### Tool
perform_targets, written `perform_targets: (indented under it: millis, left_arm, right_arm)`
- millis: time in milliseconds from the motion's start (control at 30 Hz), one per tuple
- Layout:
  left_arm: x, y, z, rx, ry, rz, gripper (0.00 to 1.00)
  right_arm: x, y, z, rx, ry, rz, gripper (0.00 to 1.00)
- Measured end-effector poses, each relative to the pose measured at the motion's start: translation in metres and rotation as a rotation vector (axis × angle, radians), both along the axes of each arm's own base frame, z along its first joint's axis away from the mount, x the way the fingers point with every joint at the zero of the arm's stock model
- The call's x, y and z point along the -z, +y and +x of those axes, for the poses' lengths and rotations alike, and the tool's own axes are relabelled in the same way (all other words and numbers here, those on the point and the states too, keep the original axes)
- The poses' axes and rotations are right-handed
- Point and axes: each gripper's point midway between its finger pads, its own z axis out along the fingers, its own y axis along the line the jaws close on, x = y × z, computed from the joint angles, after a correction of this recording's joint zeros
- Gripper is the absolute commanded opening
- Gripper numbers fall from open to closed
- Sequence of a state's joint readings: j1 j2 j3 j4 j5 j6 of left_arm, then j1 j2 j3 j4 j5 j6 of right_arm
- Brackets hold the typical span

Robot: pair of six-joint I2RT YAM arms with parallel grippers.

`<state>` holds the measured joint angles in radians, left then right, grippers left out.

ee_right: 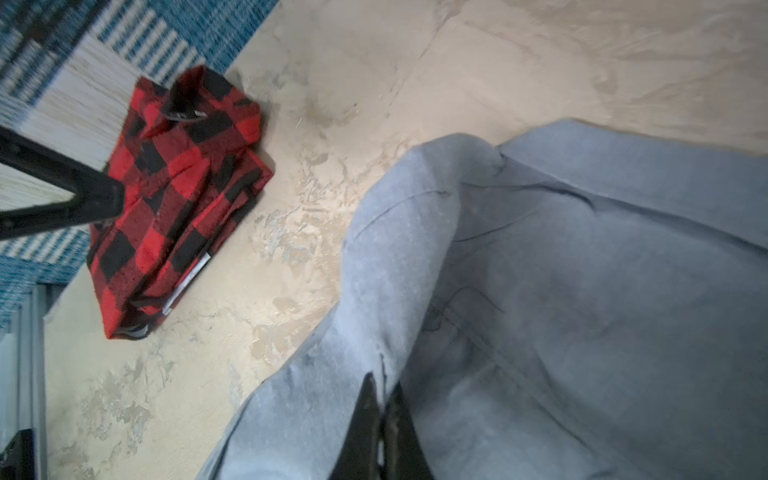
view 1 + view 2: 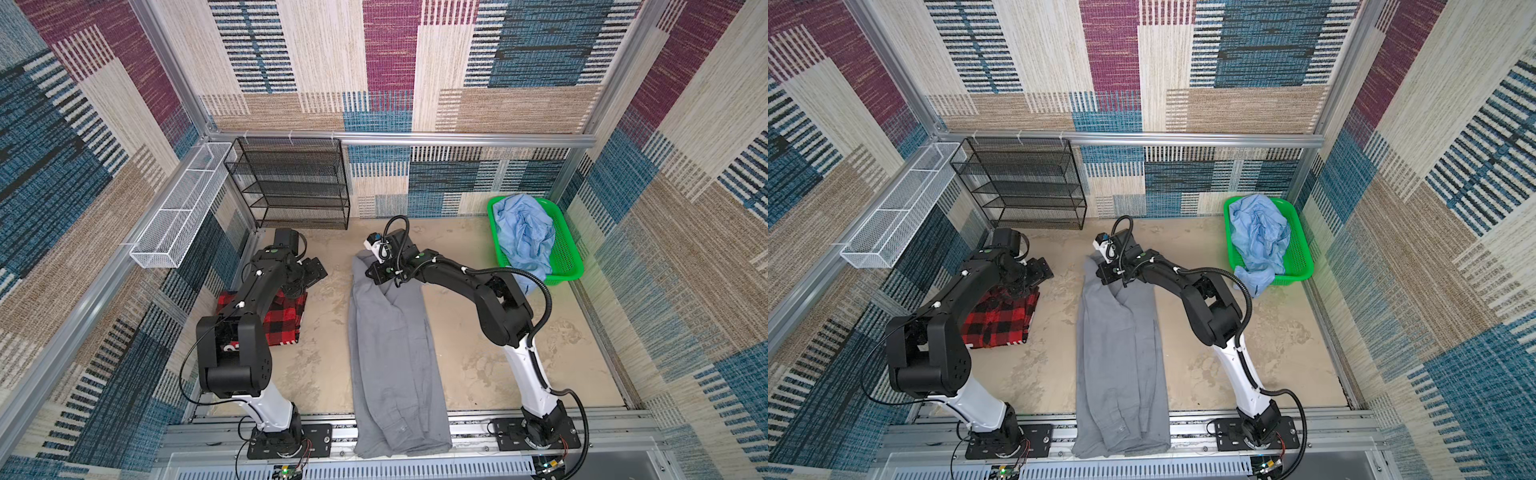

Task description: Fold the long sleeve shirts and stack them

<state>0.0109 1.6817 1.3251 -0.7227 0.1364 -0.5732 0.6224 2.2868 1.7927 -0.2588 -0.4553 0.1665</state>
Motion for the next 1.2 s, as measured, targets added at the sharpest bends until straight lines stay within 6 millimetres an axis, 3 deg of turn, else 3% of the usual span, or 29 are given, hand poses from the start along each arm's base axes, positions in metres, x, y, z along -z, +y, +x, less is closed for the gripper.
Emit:
perform_targets:
  millis: [67, 133, 333, 467, 633, 733, 900, 1200]
  left_arm:
    - [0.001, -0.001, 0.003, 0.002, 0.005, 0.0, 0.89]
    - [0.002, -0.002, 0.006, 0.006, 0.011, 0.003, 0.89]
    - [0.005, -0.017, 0.015, 0.039, 0.029, 0.022, 0.89]
    - [0.008, -0.029, 0.024, 0.068, 0.042, 0.05, 0.9]
    - [0.005, -0.055, 0.05, 0.119, 0.031, 0.1, 0.9]
    - [0.003, -0.076, 0.071, 0.152, 0.019, 0.123, 0.91]
    - [0.008, -0.104, 0.1, 0.189, 0.014, 0.147, 0.91]
    - [0.036, -0.143, 0.112, 0.24, 0.06, 0.147, 0.88]
  right_arm:
    - [0.008, -0.009, 0.005, 0.0, 0.056, 0.039, 0.0]
    - [0.013, -0.003, 0.011, -0.022, 0.077, 0.076, 0.0]
    - [0.034, 0.012, 0.003, -0.083, 0.157, 0.117, 0.0]
    - [0.042, 0.007, 0.004, -0.069, 0.17, 0.116, 0.0]
    - [0.056, -0.011, -0.007, -0.054, 0.241, 0.163, 0.0]
    - [0.047, -0.019, -0.007, -0.051, 0.243, 0.199, 0.0]
    - [0.027, -0.013, -0.003, -0.072, 0.185, 0.236, 0.0]
    - [0.013, -0.015, -0.007, -0.091, 0.132, 0.245, 0.0]
